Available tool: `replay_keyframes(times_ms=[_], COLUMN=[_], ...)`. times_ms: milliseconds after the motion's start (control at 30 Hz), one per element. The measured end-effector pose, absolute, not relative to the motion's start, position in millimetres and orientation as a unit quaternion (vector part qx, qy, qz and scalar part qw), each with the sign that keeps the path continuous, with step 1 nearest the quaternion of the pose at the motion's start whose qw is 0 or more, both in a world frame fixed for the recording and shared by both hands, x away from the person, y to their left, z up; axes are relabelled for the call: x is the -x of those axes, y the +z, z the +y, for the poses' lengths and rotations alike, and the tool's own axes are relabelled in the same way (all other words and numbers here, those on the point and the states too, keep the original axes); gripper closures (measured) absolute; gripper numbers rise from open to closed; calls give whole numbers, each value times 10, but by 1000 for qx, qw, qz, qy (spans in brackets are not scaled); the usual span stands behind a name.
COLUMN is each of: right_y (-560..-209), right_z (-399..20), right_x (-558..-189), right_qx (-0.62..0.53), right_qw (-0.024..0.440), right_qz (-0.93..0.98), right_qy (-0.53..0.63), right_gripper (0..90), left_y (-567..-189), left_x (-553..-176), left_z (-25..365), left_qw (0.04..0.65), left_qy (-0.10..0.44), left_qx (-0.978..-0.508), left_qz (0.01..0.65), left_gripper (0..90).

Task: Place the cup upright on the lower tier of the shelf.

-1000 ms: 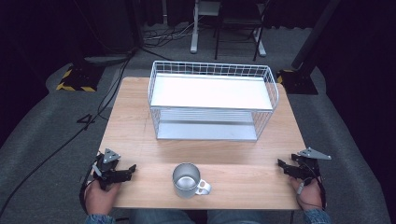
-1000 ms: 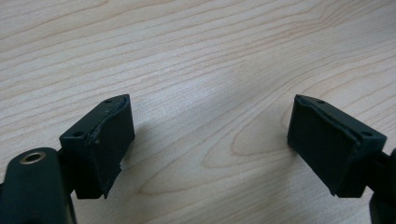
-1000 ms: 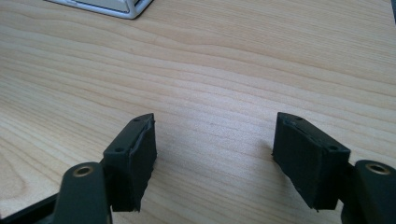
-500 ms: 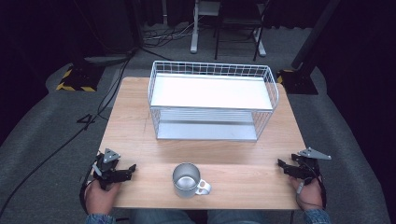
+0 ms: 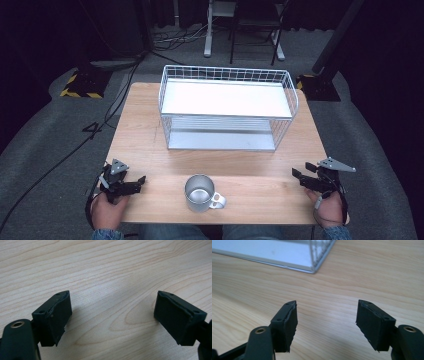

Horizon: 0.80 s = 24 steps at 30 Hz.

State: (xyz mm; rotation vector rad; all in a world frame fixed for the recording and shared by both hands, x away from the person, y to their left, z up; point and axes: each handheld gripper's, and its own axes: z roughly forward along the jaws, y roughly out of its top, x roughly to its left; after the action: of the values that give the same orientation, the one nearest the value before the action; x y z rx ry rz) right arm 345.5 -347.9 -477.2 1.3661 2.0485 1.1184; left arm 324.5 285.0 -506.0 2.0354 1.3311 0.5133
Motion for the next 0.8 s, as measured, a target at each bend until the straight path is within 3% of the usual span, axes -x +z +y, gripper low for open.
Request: replay_keyframes(times_ms=[800], right_y=[-4291], right_z=[-2740], right_x=[-3213], right_qx=[-401], right_qw=[185], right_qz=[780], right_qy=[444], right_gripper=[353], left_y=[-5060], left_x=[-3245], left_z=[2850], left_qw=[322], left_qy=[195], left_qx=[-775], left_qz=[507], left_gripper=[151])
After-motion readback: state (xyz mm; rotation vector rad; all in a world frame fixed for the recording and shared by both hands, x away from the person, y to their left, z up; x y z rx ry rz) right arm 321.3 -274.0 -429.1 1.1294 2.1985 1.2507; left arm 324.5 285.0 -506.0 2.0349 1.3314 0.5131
